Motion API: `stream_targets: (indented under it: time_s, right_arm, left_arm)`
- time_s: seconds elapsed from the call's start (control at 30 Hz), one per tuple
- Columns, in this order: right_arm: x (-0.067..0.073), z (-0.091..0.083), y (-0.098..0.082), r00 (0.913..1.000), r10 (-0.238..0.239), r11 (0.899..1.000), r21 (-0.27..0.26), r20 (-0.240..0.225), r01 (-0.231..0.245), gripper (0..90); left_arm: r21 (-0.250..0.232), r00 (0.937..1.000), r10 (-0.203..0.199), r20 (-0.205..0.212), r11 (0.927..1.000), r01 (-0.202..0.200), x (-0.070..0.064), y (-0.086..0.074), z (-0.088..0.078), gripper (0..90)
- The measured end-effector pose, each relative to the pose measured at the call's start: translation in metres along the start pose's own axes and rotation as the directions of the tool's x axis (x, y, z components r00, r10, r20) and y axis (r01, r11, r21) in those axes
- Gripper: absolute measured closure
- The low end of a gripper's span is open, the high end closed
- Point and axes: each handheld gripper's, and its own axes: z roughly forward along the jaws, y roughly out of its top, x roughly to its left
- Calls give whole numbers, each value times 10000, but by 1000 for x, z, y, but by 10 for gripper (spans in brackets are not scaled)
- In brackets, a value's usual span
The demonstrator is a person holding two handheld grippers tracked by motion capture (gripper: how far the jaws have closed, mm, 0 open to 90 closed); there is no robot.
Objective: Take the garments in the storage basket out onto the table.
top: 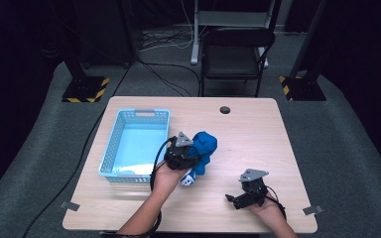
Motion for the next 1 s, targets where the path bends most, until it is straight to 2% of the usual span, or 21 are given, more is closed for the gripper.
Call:
stream_targets:
  time_s: [0.33,0.63,1.0]
  right_arm:
    - [0,0,0,10000,-1,10000,1,0,1,0]
    - [0,0,0,10000,-5,10000,2,2,5,0]
    - [0,0,0,10000,-13,10000,6,10,13,0]
  left_arm:
    - [231,10000,41,79,9997,-43,-5,-7,10,617]
    - [442,9998,-114,131,9990,108,-6,-17,20,617]
    - [750,10000,-72,1,9972,72,-7,-26,31,616]
